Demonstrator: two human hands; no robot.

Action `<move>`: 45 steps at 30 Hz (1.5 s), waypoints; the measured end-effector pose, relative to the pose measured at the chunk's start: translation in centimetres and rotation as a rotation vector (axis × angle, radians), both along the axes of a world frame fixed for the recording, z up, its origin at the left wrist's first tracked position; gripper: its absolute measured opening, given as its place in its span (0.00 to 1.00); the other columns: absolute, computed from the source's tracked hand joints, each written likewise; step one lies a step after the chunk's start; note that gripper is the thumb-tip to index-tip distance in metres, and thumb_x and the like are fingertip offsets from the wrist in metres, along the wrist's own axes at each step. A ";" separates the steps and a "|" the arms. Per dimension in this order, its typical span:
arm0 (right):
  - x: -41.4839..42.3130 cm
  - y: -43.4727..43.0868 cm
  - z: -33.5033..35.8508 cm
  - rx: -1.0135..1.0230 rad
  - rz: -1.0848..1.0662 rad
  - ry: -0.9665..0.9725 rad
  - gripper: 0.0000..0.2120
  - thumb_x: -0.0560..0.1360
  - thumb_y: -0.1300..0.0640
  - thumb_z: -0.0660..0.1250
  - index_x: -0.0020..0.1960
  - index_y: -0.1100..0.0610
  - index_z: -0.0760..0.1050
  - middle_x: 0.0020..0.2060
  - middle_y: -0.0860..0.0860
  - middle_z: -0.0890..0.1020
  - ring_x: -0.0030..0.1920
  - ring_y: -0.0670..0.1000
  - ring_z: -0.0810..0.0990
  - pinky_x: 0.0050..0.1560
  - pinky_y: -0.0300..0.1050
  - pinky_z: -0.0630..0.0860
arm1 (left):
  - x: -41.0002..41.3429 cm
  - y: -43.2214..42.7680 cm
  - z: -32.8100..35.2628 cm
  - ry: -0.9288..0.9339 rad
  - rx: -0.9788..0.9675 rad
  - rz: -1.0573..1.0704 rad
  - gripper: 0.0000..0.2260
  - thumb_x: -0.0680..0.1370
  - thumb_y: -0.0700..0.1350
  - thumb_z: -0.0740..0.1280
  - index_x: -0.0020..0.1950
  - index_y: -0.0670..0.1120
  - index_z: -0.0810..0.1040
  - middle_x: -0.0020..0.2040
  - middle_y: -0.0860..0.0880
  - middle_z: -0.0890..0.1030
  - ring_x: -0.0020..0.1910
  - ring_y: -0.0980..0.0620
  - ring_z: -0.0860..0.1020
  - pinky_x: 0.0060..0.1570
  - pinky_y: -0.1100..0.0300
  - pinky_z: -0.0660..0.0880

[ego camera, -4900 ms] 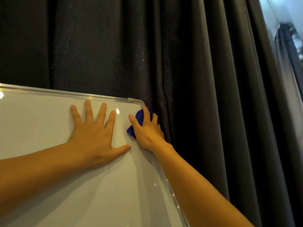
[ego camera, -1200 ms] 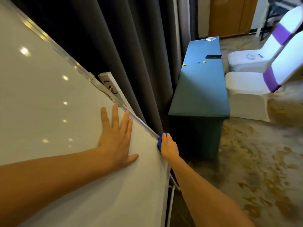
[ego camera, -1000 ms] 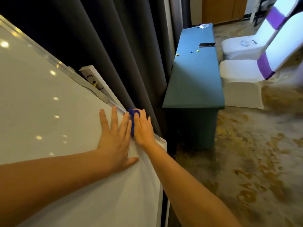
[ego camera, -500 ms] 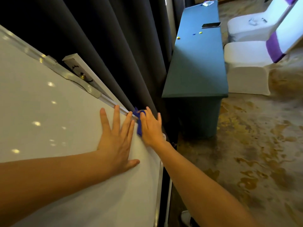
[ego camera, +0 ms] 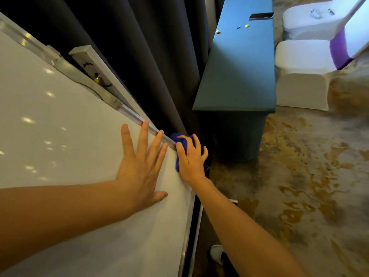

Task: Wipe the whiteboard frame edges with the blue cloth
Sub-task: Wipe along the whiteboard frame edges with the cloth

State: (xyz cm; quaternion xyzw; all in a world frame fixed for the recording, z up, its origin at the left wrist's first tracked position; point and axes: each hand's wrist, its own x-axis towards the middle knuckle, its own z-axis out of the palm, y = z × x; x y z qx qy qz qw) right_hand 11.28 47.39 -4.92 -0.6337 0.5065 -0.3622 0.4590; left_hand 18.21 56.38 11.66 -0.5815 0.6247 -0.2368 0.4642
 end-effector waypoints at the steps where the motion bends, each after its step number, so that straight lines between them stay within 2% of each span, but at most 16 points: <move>1: -0.7 -0.3 -0.9 0.070 0.038 0.076 0.23 0.79 0.36 0.46 0.67 0.43 0.66 0.74 0.50 0.64 0.78 0.50 0.46 0.74 0.60 0.38 | 0.0 -0.1 0.1 0.002 0.006 -0.001 0.52 0.67 0.79 0.41 0.76 0.44 0.31 0.75 0.33 0.29 0.66 0.20 0.26 0.58 0.17 0.34; 4: -2.0 -0.8 -3.2 0.180 0.207 0.384 0.22 0.82 0.49 0.55 0.75 0.43 0.56 0.78 0.49 0.55 0.77 0.59 0.41 0.71 0.71 0.43 | 0.0 -0.3 0.2 -0.003 0.017 0.001 0.51 0.67 0.79 0.41 0.76 0.45 0.31 0.75 0.33 0.29 0.66 0.20 0.26 0.59 0.17 0.34; 7: -1.1 -0.5 -3.5 0.201 0.154 0.283 0.22 0.83 0.53 0.52 0.76 0.48 0.56 0.77 0.51 0.59 0.78 0.58 0.45 0.72 0.69 0.45 | 0.0 -0.1 0.2 -0.020 0.031 0.011 0.51 0.67 0.79 0.40 0.76 0.46 0.30 0.74 0.33 0.28 0.65 0.20 0.26 0.57 0.17 0.33; 10: -0.4 -0.2 -2.5 0.191 0.006 0.015 0.24 0.81 0.43 0.43 0.67 0.48 0.71 0.70 0.51 0.72 0.78 0.51 0.51 0.73 0.61 0.39 | 0.0 0.1 0.0 -0.021 0.042 0.010 0.51 0.67 0.79 0.39 0.76 0.47 0.29 0.74 0.32 0.28 0.65 0.19 0.25 0.57 0.16 0.33; 12: -0.4 -0.5 -3.0 0.193 0.024 0.021 0.22 0.80 0.45 0.46 0.64 0.51 0.72 0.65 0.51 0.77 0.76 0.53 0.56 0.73 0.63 0.42 | 0.1 0.0 0.1 -0.019 0.047 0.017 0.50 0.67 0.79 0.39 0.76 0.47 0.29 0.74 0.33 0.28 0.65 0.20 0.25 0.57 0.16 0.32; 14: -0.7 -1.1 -4.1 0.399 -0.013 0.028 0.19 0.82 0.47 0.52 0.67 0.55 0.70 0.62 0.55 0.78 0.70 0.59 0.68 0.72 0.63 0.56 | 0.2 -0.1 0.1 -0.014 0.041 0.015 0.50 0.67 0.79 0.40 0.76 0.47 0.30 0.74 0.33 0.28 0.66 0.20 0.26 0.57 0.17 0.32; 16: -1.5 -1.2 -3.9 0.763 -0.126 -0.244 0.24 0.81 0.40 0.53 0.59 0.58 0.74 0.50 0.55 0.80 0.54 0.57 0.78 0.60 0.53 0.70 | 0.4 -0.2 0.1 -0.017 0.033 0.011 0.50 0.67 0.79 0.40 0.76 0.48 0.30 0.75 0.33 0.28 0.66 0.20 0.26 0.58 0.17 0.33; 18: -1.7 -0.9 -3.9 1.032 -0.223 -0.498 0.23 0.79 0.38 0.57 0.51 0.57 0.76 0.45 0.55 0.80 0.48 0.56 0.79 0.55 0.51 0.74 | 0.2 -0.4 0.1 -0.005 0.033 0.019 0.51 0.66 0.79 0.40 0.77 0.48 0.31 0.75 0.34 0.28 0.67 0.21 0.26 0.59 0.17 0.34; 21: -1.1 1.0 -3.7 1.147 -0.284 -0.615 0.22 0.80 0.43 0.59 0.59 0.60 0.76 0.45 0.56 0.81 0.48 0.58 0.79 0.60 0.55 0.75 | 0.3 -0.3 0.0 -0.026 0.016 0.018 0.51 0.66 0.79 0.39 0.76 0.47 0.30 0.74 0.33 0.28 0.67 0.21 0.26 0.59 0.17 0.35; 25: -0.5 5.1 -2.8 1.070 -0.370 -0.410 0.24 0.83 0.44 0.50 0.68 0.59 0.71 0.57 0.55 0.78 0.57 0.58 0.77 0.51 0.43 0.71 | 0.2 -0.1 -0.3 -0.044 -0.001 -0.002 0.51 0.66 0.79 0.38 0.76 0.47 0.30 0.74 0.33 0.27 0.67 0.20 0.27 0.60 0.17 0.36; 28: -1.4 9.4 -2.9 1.135 -0.292 -0.342 0.24 0.81 0.40 0.50 0.50 0.56 0.77 0.43 0.54 0.80 0.44 0.56 0.78 0.45 0.47 0.74 | 0.6 0.4 -0.5 -0.018 -0.005 -0.010 0.51 0.65 0.79 0.38 0.77 0.47 0.31 0.75 0.33 0.29 0.69 0.21 0.29 0.59 0.17 0.35; 30: -2.3 8.1 -2.8 1.128 -0.261 -0.359 0.23 0.81 0.38 0.51 0.48 0.55 0.75 0.42 0.53 0.79 0.42 0.54 0.77 0.41 0.47 0.73 | 1.1 0.7 -0.8 -0.029 -0.025 -0.072 0.50 0.66 0.79 0.38 0.77 0.47 0.33 0.76 0.33 0.31 0.69 0.21 0.30 0.59 0.17 0.35; 34: -1.9 2.5 -3.6 1.048 -0.302 -0.324 0.28 0.82 0.42 0.49 0.71 0.61 0.67 0.63 0.60 0.76 0.62 0.61 0.74 0.65 0.56 0.70 | 0.5 0.2 -0.5 -0.018 -0.059 -0.107 0.48 0.67 0.78 0.40 0.79 0.49 0.39 0.79 0.36 0.38 0.70 0.22 0.32 0.63 0.19 0.37; 39: -1.7 11.8 -4.7 1.251 -0.251 -0.398 0.30 0.80 0.37 0.52 0.59 0.61 0.77 0.42 0.56 0.80 0.42 0.57 0.78 0.55 0.55 0.77 | -0.9 1.7 -1.3 -0.035 -0.120 -0.013 0.45 0.70 0.75 0.43 0.80 0.50 0.40 0.79 0.36 0.37 0.72 0.23 0.33 0.66 0.22 0.37; 42: -3.9 19.1 -4.1 1.472 -0.092 -0.414 0.28 0.79 0.35 0.53 0.60 0.57 0.73 0.49 0.57 0.80 0.47 0.59 0.78 0.53 0.56 0.78 | -1.7 5.6 -1.9 0.002 -0.194 0.025 0.41 0.74 0.71 0.44 0.79 0.47 0.39 0.79 0.36 0.38 0.72 0.23 0.33 0.67 0.24 0.36; 45: -6.4 19.9 -3.3 1.538 0.043 -0.396 0.25 0.77 0.33 0.54 0.58 0.53 0.71 0.47 0.55 0.78 0.47 0.58 0.78 0.43 0.55 0.75 | -3.3 11.2 -2.5 0.155 -0.244 0.085 0.37 0.77 0.64 0.50 0.80 0.45 0.46 0.79 0.35 0.42 0.74 0.26 0.36 0.70 0.28 0.38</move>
